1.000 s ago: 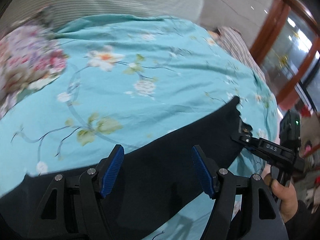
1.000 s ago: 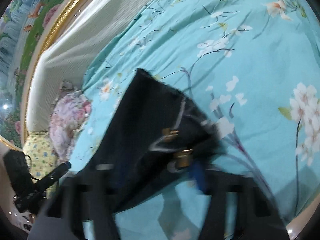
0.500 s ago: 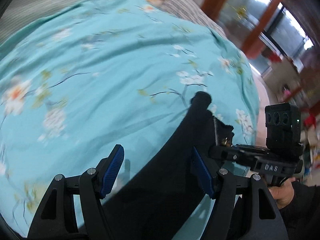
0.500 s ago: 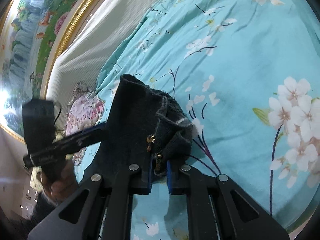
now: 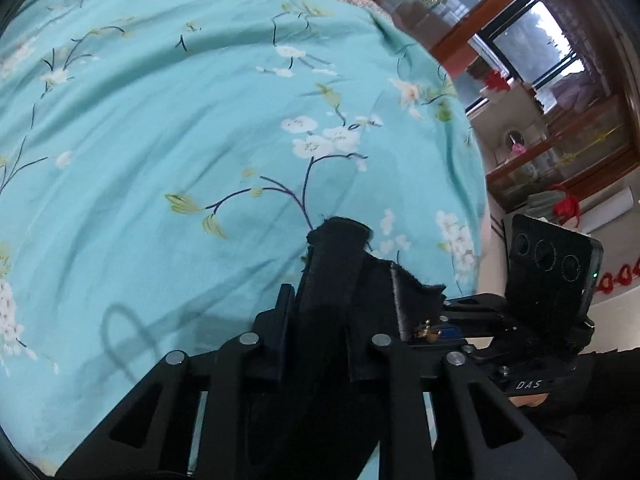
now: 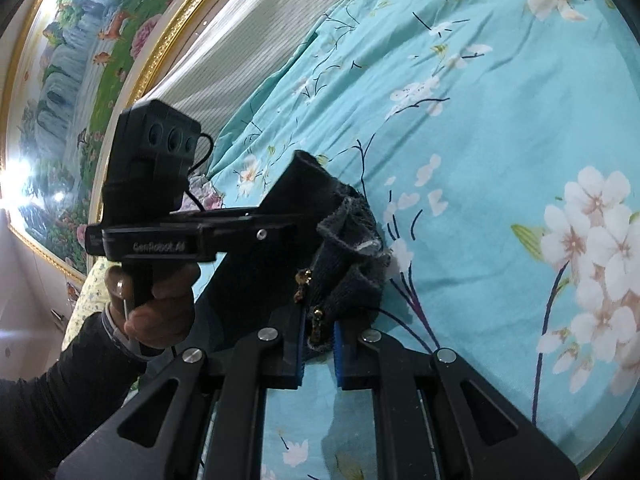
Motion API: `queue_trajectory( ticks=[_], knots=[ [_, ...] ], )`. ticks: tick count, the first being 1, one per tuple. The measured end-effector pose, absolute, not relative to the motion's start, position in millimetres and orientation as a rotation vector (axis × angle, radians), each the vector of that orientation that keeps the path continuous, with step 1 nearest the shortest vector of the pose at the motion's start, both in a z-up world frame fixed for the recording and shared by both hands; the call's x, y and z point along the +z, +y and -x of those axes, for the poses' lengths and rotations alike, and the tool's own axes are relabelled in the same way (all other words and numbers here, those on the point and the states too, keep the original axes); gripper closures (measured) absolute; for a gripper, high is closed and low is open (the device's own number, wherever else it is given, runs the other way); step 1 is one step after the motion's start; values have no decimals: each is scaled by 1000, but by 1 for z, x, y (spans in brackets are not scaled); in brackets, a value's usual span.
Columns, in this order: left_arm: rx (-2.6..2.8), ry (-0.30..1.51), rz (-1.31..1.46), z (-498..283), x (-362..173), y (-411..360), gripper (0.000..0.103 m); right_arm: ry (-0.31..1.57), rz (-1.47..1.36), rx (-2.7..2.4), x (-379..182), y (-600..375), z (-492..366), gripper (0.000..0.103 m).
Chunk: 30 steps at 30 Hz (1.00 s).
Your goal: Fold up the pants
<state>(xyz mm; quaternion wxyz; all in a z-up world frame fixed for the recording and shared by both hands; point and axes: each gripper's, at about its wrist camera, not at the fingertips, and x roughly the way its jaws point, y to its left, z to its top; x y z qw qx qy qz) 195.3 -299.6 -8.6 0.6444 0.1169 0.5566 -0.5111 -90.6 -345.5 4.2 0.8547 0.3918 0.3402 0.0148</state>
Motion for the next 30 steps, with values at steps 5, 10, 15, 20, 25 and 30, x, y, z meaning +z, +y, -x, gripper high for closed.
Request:
queue_trajectory(
  ticks=[5, 10, 15, 20, 25, 30],
  knots=[
    [-1166, 1172, -247, -181, 15, -285, 88, 706, -815, 48, 13, -341, 88, 91],
    [-1177, 1111, -125, -180, 51, -249, 88, 645, -826, 140, 30, -336, 88, 91],
    [-1158, 1044, -66, -174, 83, -214, 88, 592, -821, 266, 55, -320, 77, 92],
    [-1118, 991, -23, -166, 102, -168, 91, 586, -796, 378, 72, -295, 58, 91],
    [-1057, 969, 12, -156, 104, -118, 95, 634, -760, 473, 74, -261, 37, 91],
    [-979, 974, 69, -148, 91, -74, 96, 696, -747, 542, 64, -225, 19, 91]
  ],
)
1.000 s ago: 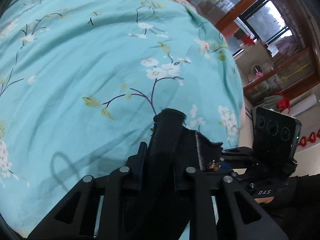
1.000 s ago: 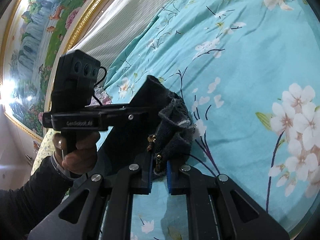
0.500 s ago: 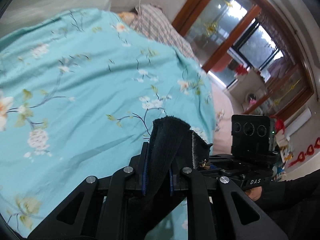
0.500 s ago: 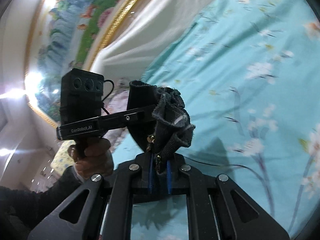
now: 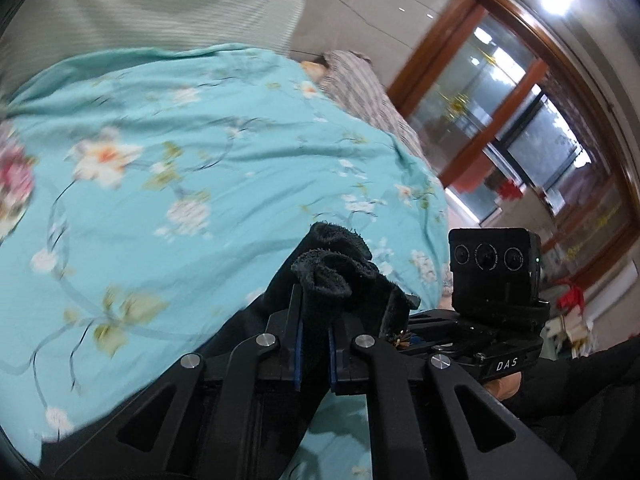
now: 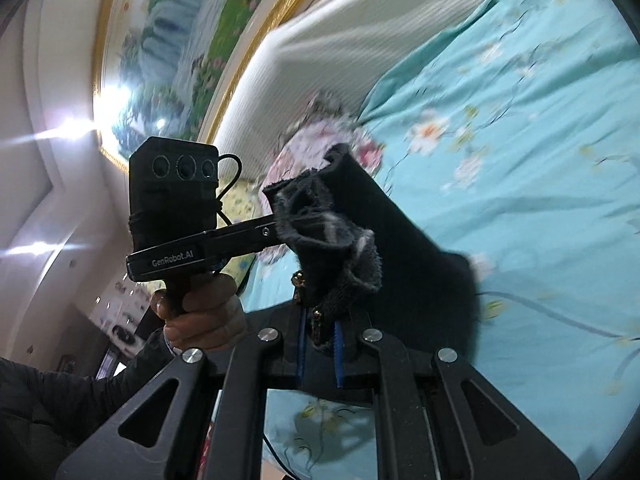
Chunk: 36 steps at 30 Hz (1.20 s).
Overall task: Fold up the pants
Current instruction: 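Lift the cuffs with both grippers and fold them over onto the pants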
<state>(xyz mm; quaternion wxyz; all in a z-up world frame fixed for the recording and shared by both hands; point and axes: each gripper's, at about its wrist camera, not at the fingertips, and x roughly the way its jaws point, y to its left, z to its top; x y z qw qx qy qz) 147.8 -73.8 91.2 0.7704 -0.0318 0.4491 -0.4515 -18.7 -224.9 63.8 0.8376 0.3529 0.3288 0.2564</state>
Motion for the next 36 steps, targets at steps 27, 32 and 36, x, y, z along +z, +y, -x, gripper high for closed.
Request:
queue_trajectory(
  ticks=[27, 32, 36],
  knots=[
    [-687, 1058, 358, -110, -15, 61, 94, 1020, -545, 635, 2, -122, -21, 70],
    [-635, 1032, 397, -102, -12, 76, 94, 1028, -505, 666, 5, -109, -19, 54],
    [-590, 1012, 420, -93, -8, 89, 92, 1036, -495, 703, 9, -99, -16, 53]
  ],
)
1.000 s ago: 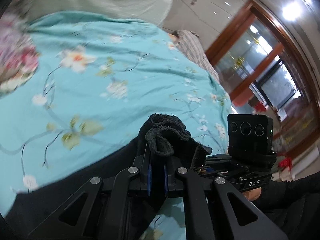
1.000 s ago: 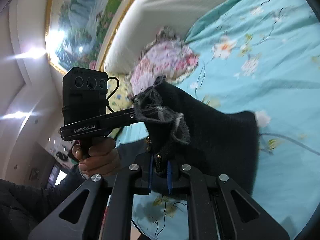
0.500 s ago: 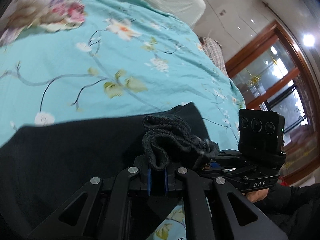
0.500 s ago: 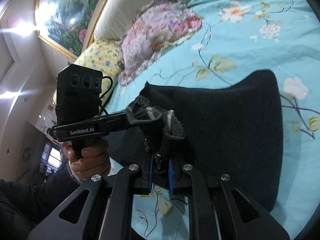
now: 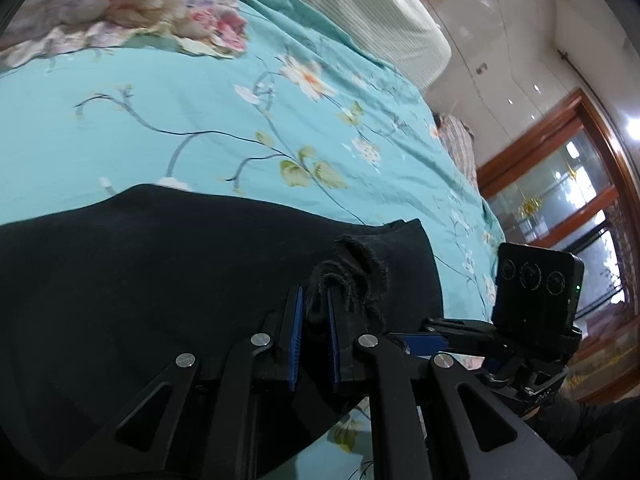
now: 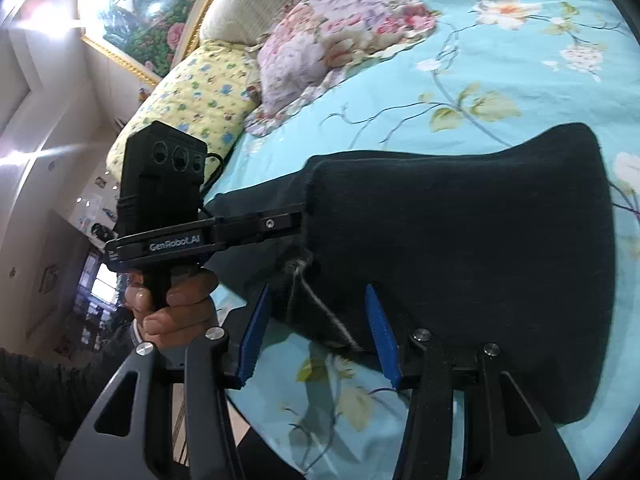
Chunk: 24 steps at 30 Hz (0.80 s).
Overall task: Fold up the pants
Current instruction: 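Lift the cuffs with both grippers and fold them over onto the pants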
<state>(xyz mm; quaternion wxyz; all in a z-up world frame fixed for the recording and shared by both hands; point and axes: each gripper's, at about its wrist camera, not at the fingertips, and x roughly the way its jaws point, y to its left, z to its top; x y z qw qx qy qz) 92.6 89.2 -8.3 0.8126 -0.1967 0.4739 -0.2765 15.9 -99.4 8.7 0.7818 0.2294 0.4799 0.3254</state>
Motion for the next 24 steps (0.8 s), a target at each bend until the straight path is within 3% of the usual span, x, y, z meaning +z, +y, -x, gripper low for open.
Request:
queue_trajectory(
  ticks=[11, 22, 24],
  knots=[
    [-405, 971, 512, -54, -6, 136, 79, 1014, -479, 754, 28, -82, -22, 53],
    [-206, 896, 707, 0, -3, 203, 78, 1004, -429, 817, 42, -53, -46, 51],
    [-172, 877, 730, 9, 0, 215, 73, 1006, -417, 834, 43, -44, -50, 50]
  ],
)
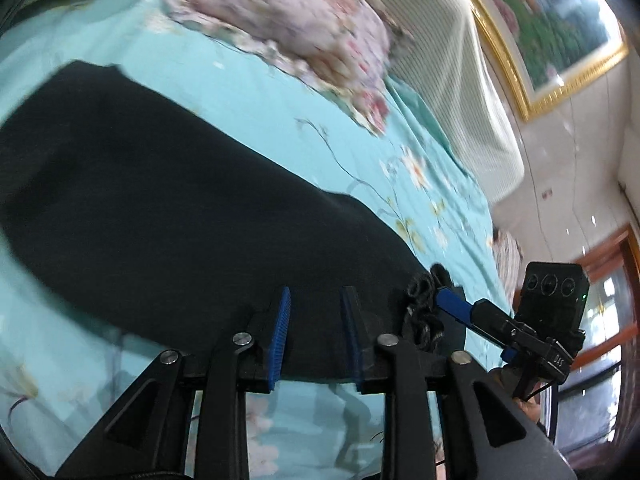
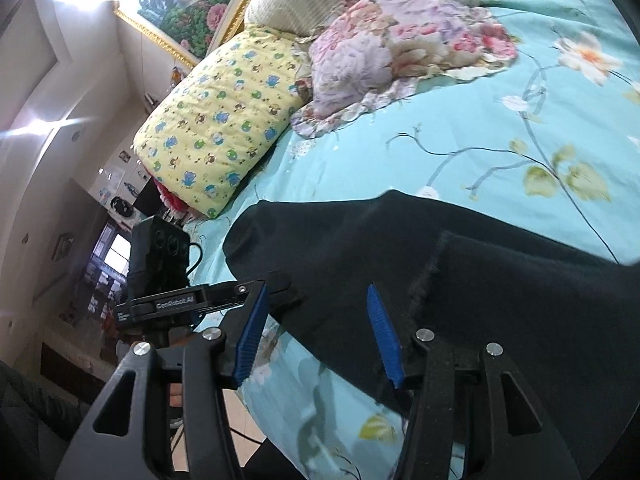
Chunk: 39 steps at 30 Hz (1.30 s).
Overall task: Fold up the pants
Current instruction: 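Lift the cuffs with both grippers and fold them over onto the pants, then grasp the folded end of the black pants with the left gripper while the right gripper grasps beside it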
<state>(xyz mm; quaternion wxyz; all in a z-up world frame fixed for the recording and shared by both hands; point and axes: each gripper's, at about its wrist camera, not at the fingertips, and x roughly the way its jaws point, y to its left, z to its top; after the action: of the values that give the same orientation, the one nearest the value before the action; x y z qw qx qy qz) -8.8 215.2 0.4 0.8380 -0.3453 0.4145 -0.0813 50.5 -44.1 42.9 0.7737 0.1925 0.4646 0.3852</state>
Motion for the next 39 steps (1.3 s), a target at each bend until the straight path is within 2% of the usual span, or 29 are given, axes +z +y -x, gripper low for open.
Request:
queue_trajectory(
  ticks=[2, 16, 25, 39],
  knots=[
    [-137, 860, 756, 19, 3, 226, 64, 1010, -406, 851, 43, -35, -54, 47],
    [62, 807, 839, 82, 4, 282, 61, 1048, -324, 969, 45, 33, -81, 45],
    [165, 811, 903, 82, -9, 310, 49, 1064, -259, 1017, 48, 70, -99, 44],
    [226, 820, 1013, 66, -33, 336, 48, 1114, -87, 1079, 34, 147, -148, 43]
  ],
)
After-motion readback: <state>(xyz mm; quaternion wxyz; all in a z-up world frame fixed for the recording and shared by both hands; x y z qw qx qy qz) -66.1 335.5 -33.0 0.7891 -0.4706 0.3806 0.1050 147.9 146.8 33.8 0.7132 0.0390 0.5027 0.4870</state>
